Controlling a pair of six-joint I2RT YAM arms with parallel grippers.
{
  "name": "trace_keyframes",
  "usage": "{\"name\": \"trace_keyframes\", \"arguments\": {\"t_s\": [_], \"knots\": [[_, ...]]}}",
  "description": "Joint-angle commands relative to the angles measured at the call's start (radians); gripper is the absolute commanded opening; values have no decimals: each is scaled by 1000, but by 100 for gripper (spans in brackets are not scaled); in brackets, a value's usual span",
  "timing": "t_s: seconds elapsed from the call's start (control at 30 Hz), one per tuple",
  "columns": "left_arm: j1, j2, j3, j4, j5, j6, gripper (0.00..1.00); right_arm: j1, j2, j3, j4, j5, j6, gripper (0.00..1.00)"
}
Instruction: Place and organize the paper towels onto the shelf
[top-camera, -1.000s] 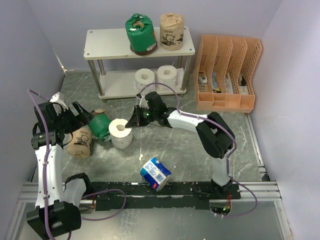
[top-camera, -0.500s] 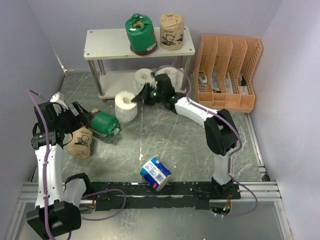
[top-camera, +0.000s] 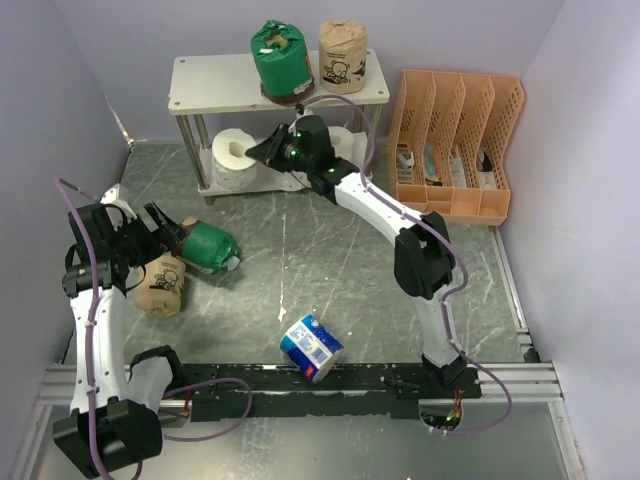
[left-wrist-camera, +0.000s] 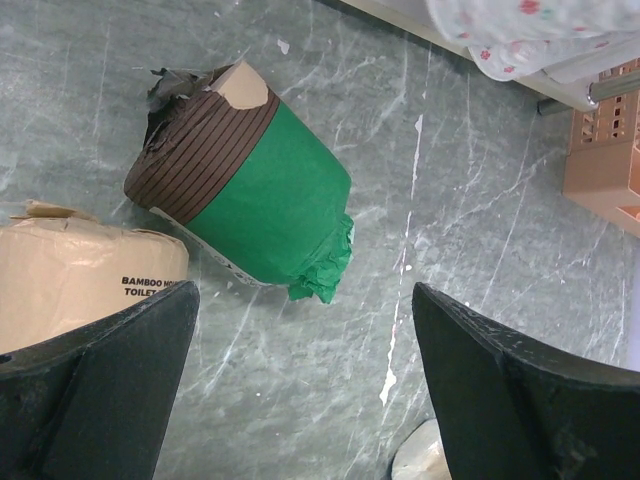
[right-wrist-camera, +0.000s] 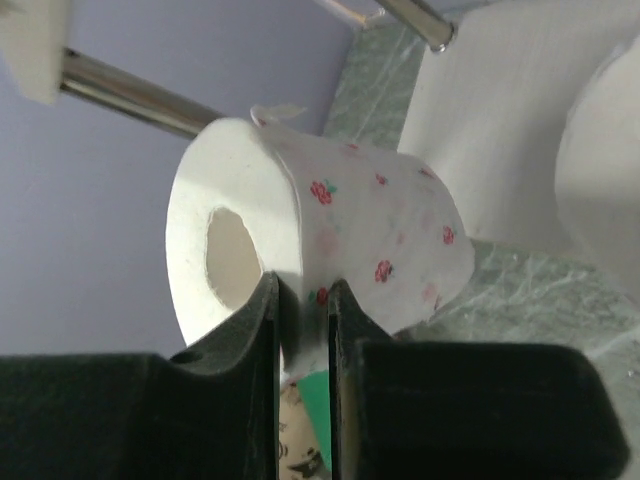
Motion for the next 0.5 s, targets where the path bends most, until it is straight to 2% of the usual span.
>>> {"name": "trace_keyframes", "arguments": {"t_s": [0.0, 0.23, 0.47], "knots": [[11, 5, -10, 33, 33, 7, 100, -4, 100, 83, 2, 7, 21, 0], [11, 9, -12, 35, 35, 7, 100, -7, 178, 179, -53, 70, 6, 0], [11, 10, -12, 35, 37, 7, 100, -22, 206, 142, -82, 59, 202, 0]]}}
